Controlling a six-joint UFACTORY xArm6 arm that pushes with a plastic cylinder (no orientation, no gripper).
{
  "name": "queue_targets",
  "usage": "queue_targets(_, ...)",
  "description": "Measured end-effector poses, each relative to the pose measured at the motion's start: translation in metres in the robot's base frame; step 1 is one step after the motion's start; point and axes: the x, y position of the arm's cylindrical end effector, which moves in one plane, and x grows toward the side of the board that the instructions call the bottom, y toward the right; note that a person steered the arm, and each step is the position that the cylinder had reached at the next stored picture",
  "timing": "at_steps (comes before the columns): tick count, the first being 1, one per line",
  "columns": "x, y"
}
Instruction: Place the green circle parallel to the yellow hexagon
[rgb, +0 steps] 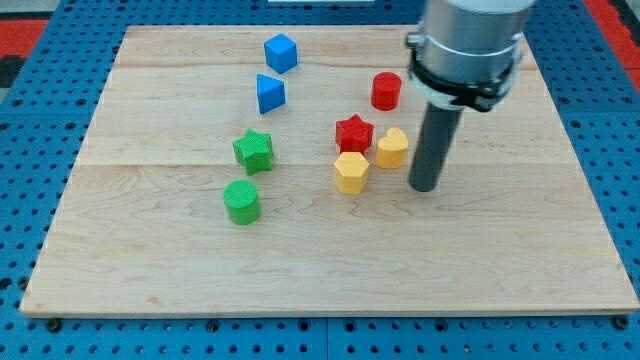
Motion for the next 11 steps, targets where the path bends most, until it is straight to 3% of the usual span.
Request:
queue_targets(1,-0.002,-0.039)
queue_targets(3,0.046,-0.028)
queue_targets(4,0.085,-0.08)
queue_targets(5,0.092,-0.153)
queue_targets(6,0.061,-0.184)
queue_targets(7,0.065,-0.181)
queue_targets(8,0.042,-0.157)
queue_targets(9,0.066,-0.148)
queue_targets(11,0.041,-0.202)
